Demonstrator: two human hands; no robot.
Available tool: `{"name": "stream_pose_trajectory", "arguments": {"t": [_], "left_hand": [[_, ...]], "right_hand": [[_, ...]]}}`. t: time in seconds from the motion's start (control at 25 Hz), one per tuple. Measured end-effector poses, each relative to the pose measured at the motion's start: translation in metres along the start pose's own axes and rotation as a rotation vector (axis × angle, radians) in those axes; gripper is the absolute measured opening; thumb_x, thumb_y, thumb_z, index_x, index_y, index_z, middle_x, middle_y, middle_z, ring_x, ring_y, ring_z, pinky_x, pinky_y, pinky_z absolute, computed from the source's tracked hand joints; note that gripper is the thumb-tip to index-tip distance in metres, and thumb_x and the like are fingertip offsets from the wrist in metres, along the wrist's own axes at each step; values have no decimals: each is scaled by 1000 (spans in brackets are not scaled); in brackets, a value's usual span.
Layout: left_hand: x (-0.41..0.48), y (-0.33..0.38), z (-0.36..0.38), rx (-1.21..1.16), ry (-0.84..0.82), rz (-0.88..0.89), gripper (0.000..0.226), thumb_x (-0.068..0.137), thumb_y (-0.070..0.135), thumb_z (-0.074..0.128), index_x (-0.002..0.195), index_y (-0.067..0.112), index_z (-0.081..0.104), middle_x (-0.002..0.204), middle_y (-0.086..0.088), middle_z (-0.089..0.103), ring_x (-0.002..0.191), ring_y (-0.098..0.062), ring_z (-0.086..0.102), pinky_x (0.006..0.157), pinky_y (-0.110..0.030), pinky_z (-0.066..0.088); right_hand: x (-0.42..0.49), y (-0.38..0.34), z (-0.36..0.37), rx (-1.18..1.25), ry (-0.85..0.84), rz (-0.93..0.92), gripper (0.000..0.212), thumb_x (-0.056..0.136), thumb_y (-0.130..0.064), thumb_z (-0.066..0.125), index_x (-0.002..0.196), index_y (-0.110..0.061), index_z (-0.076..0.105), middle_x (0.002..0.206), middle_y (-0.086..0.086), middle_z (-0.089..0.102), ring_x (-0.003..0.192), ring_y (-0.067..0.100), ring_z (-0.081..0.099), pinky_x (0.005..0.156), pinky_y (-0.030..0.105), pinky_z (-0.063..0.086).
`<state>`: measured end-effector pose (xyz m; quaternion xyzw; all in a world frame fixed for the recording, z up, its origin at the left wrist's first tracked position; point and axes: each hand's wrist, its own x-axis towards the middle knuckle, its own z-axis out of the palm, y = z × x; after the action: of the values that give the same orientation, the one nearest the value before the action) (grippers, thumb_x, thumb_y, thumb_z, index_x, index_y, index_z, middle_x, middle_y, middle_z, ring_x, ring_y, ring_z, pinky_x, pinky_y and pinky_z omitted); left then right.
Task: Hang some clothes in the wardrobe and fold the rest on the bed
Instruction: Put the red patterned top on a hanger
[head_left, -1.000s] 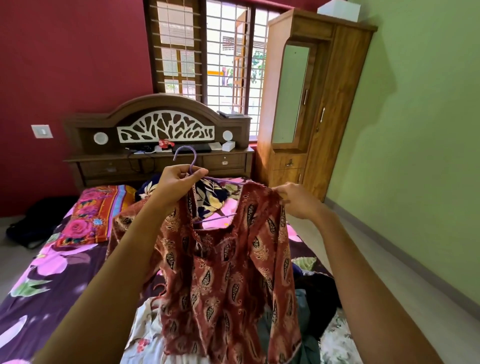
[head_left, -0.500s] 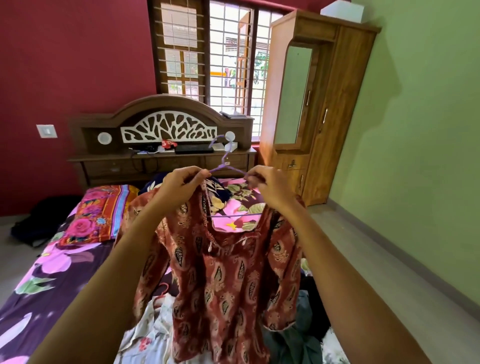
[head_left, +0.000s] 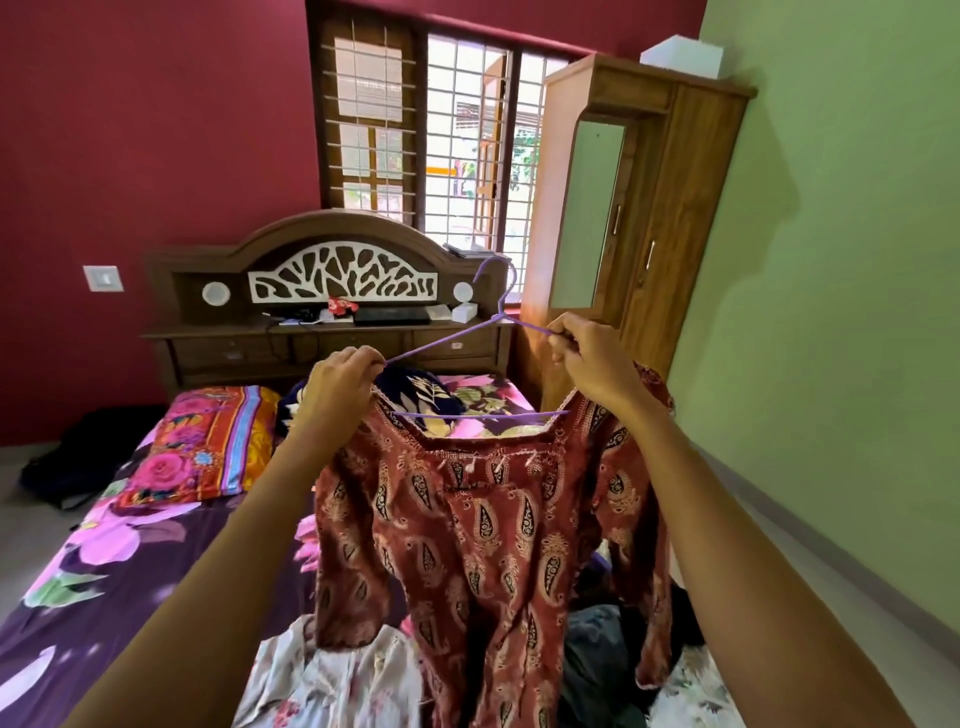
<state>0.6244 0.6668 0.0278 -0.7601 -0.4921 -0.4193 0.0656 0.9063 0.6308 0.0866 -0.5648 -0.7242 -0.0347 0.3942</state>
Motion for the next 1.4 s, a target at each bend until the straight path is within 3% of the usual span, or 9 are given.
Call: {"name": "stream_pose_trajectory", "arguments": {"t": [0.12, 0.28, 0.44, 0.56, 0.72, 0.92, 1.04, 1.16, 1.4], "left_hand": [[7, 11, -6, -36, 130, 12, 15, 92, -3, 49, 98, -3, 63, 93, -22, 62, 85, -35, 57, 72, -40, 44], [13, 21, -14, -45, 235, 15, 17, 92, -6, 46, 98, -6, 62, 93, -25, 58, 86, -37, 54, 72, -40, 43], [0, 23, -26, -39, 225, 20, 16, 92, -7, 47, 98, -6, 62, 93, -23, 58, 86, -36, 55, 73, -39, 44], [-17, 24, -46, -99, 198, -1, 21, 92, -9, 45, 102, -5, 62, 99, -21, 58, 88, -32, 56, 77, -41, 47], [-45, 29, -77, -128, 120, 68, 37, 87, -15, 42, 115, 2, 61, 100, -9, 52, 86, -19, 52, 85, -46, 48], [-109, 62, -117, -166, 145, 116, 23, 94, 7, 51, 112, 0, 63, 99, -14, 60, 84, -19, 57, 74, -23, 44], [-156, 80, -141, -152, 139, 98, 22, 94, 5, 51, 111, -2, 63, 98, -16, 61, 86, -19, 57, 71, -6, 39], [-207, 94, -177, -117, 152, 116, 24, 92, 3, 48, 109, -5, 63, 96, -19, 62, 86, -27, 60, 75, -9, 36], [-264, 112, -254, -24, 389, 96, 24, 91, -4, 49, 109, -5, 64, 95, -17, 61, 86, -19, 57, 79, -16, 41]], "right_hand": [[0, 6, -12, -77, -17, -40, 11, 93, -14, 57, 100, -8, 63, 87, 4, 67, 78, 19, 64, 72, 36, 53], [-13, 15, -15, -321, -56, 10, 14, 90, -16, 63, 102, -9, 62, 95, 4, 65, 76, 12, 56, 60, 19, 36], [-35, 2, -2, -274, 91, 33, 15, 92, -7, 56, 106, -3, 61, 101, 6, 63, 85, 22, 63, 83, 39, 51], [-48, -19, 0, -234, 207, 14, 22, 93, 1, 50, 114, 2, 55, 109, 17, 58, 84, 31, 62, 71, 35, 48], [-75, -50, -7, -188, 314, -42, 22, 88, 9, 53, 108, 0, 55, 106, 20, 55, 85, 31, 59, 71, 43, 54], [-131, -83, -29, -160, 403, -141, 25, 81, 13, 61, 102, -1, 57, 99, 21, 57, 76, 30, 59, 61, 43, 55], [-171, -108, -39, -135, 379, -205, 28, 77, 16, 62, 100, 0, 59, 97, 21, 59, 80, 31, 59, 68, 44, 54], [-215, -140, -54, -96, 356, -258, 25, 79, 15, 61, 99, 0, 59, 96, 20, 59, 82, 32, 60, 70, 44, 53], [-261, -211, -76, -46, 459, -364, 13, 86, 2, 55, 98, -2, 59, 96, 17, 59, 79, 27, 59, 64, 36, 47]]}}
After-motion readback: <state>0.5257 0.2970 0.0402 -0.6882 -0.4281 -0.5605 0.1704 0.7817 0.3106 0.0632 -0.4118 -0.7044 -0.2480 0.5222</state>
